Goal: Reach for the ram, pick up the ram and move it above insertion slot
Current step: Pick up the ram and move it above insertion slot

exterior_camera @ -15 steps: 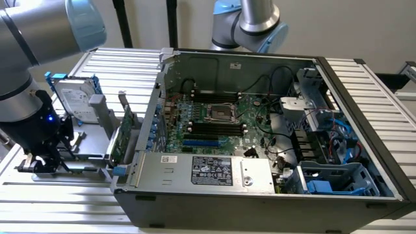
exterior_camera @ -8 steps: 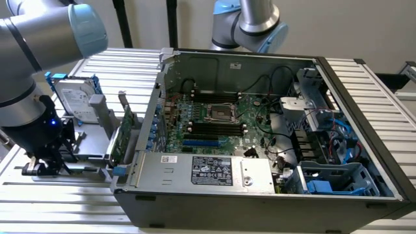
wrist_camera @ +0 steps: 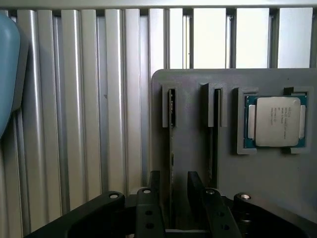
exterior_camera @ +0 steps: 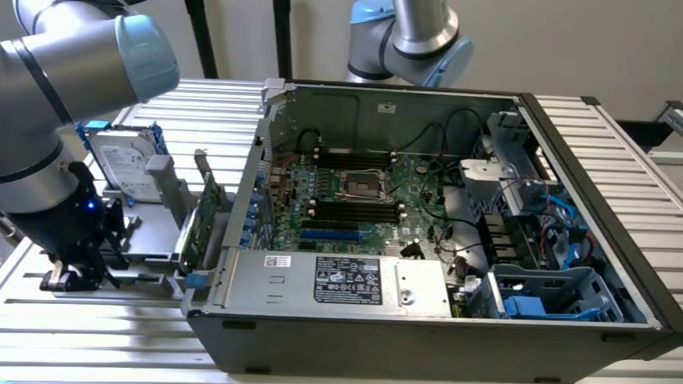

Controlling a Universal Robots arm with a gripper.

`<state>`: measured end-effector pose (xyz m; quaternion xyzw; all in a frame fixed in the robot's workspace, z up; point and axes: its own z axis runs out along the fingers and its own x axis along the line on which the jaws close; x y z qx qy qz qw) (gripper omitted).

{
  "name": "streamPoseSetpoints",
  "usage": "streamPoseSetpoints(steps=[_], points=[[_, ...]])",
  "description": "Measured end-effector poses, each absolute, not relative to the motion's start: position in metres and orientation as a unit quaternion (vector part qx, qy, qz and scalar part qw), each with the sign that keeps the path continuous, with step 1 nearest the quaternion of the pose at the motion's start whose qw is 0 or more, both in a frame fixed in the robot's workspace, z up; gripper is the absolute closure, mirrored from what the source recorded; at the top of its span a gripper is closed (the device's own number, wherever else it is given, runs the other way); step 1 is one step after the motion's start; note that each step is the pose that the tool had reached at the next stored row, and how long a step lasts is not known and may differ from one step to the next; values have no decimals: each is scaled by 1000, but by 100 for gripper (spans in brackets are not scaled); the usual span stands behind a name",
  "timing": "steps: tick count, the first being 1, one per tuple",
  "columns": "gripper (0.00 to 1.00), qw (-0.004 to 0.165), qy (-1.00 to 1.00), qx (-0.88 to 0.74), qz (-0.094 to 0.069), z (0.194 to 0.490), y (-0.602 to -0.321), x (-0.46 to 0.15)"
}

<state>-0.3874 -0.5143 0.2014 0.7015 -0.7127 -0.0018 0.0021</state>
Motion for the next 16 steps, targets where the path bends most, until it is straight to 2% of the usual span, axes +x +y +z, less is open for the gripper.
streamPoseSetpoints(steps=[10,11,12,13,15,16], points=[[64,2,-710,704,-2,198,-514,-387],[66,2,-710,704,-2,198,-514,-387],[73,2,-710,704,-2,198,-514,-387],[73,2,-710,704,-2,198,-514,-387],[85,2,-710,704,-2,198,-514,-387],[85,2,-710,704,-2,198,-514,-387]])
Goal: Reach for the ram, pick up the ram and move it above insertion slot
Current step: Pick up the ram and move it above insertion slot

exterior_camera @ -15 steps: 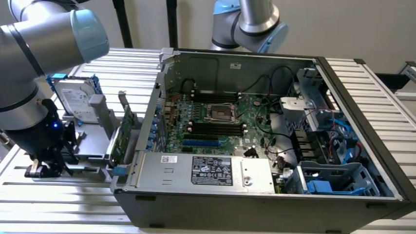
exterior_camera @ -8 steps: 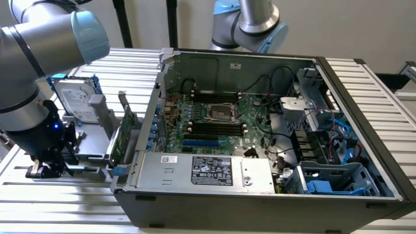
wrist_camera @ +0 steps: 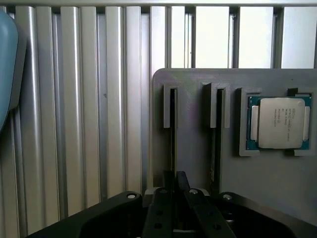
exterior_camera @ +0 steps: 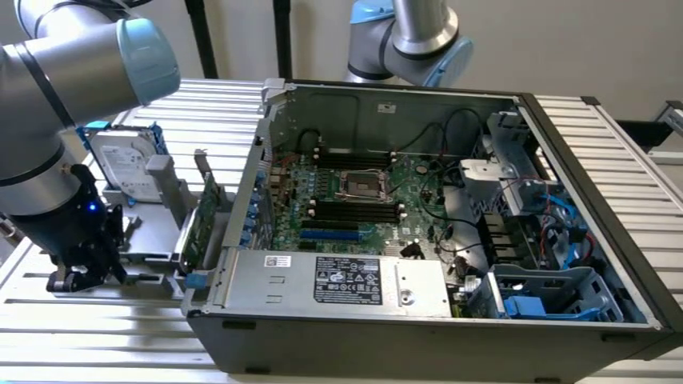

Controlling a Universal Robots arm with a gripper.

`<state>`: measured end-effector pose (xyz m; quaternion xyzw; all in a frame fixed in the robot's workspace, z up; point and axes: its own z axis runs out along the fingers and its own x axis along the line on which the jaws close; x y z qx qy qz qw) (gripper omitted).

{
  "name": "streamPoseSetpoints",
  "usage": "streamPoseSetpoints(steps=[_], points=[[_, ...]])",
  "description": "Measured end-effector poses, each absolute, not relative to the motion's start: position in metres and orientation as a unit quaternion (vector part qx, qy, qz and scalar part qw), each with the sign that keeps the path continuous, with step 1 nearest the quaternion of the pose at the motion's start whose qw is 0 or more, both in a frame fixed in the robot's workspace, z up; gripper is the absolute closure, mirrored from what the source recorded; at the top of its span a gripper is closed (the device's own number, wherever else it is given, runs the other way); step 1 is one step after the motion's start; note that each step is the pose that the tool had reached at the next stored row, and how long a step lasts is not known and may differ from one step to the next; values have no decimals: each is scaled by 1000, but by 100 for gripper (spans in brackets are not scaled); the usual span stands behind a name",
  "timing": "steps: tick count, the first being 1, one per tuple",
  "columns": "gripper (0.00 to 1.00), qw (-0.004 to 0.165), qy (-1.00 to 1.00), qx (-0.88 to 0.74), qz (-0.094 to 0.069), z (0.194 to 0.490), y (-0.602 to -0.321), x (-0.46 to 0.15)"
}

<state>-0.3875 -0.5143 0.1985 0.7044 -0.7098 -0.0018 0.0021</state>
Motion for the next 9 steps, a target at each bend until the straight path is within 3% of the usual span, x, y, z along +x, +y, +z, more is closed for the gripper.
streamPoseSetpoints(steps=[9], points=[[87,2,-710,704,-2,198,-514,-387]])
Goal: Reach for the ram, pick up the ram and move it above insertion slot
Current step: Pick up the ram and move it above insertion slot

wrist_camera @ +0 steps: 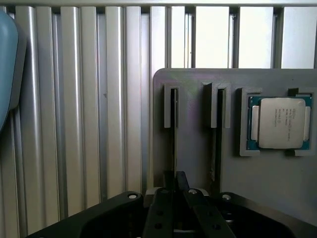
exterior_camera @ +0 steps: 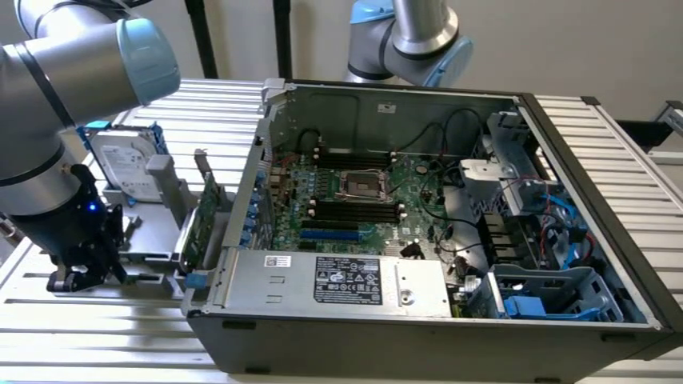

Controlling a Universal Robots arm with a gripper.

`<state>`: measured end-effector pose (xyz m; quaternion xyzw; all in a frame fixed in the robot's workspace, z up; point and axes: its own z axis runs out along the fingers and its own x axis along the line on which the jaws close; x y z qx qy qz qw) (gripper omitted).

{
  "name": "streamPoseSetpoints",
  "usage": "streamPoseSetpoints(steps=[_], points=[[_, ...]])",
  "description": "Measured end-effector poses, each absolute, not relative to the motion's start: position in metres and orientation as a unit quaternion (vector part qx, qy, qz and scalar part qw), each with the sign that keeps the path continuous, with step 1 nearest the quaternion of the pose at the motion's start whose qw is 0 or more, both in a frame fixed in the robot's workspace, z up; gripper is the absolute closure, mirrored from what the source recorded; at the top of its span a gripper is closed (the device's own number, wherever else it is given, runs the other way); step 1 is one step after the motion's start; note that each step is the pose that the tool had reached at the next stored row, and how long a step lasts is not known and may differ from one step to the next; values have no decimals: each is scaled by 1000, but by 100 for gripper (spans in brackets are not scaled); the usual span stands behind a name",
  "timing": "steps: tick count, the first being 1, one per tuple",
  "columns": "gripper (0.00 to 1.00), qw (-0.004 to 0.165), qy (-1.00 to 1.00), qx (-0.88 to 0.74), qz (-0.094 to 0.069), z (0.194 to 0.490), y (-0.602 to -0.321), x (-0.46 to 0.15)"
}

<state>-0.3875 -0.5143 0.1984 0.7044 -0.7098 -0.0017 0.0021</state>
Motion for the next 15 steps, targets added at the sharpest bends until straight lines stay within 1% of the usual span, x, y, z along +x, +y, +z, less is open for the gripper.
streamPoseSetpoints(steps=[15], points=[[87,2,-710,704,-2,200,-514,-387]])
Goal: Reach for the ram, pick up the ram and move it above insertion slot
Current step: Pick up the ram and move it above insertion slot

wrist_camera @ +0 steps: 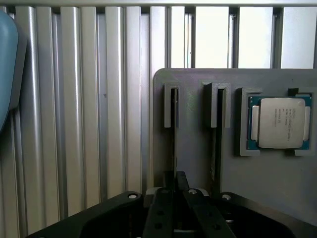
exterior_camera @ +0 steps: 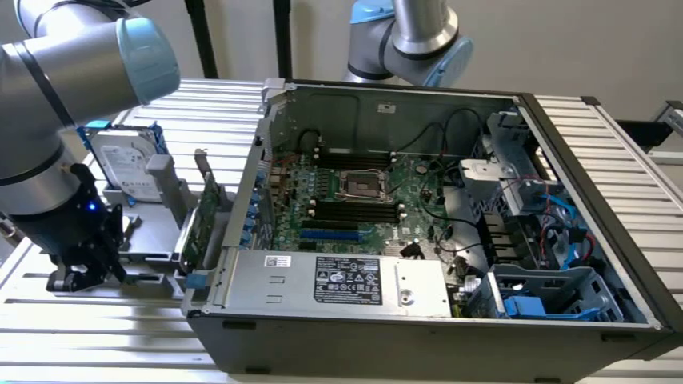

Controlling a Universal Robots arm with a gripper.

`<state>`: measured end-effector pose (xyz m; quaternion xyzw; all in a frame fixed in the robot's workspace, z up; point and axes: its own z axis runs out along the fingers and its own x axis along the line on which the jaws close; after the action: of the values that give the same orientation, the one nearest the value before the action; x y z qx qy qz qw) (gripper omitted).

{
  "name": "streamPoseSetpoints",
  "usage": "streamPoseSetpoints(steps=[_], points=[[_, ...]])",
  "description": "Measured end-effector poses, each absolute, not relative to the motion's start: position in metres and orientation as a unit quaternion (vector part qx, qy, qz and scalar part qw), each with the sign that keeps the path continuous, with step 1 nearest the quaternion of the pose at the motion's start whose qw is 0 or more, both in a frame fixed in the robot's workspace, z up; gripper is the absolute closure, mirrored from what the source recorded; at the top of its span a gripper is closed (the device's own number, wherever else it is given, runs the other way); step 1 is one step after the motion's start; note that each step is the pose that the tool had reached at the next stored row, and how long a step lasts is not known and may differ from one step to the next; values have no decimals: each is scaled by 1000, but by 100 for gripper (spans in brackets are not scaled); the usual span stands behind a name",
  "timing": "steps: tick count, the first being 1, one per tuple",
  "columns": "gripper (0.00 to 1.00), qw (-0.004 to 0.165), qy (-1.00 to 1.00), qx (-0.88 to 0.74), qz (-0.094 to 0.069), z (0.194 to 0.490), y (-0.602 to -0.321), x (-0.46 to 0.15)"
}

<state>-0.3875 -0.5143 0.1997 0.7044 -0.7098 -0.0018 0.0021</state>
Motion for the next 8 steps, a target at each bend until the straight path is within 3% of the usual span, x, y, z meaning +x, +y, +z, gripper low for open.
streamPoseSetpoints(steps=[8], points=[[87,2,-710,704,-2,211,-514,-387]])
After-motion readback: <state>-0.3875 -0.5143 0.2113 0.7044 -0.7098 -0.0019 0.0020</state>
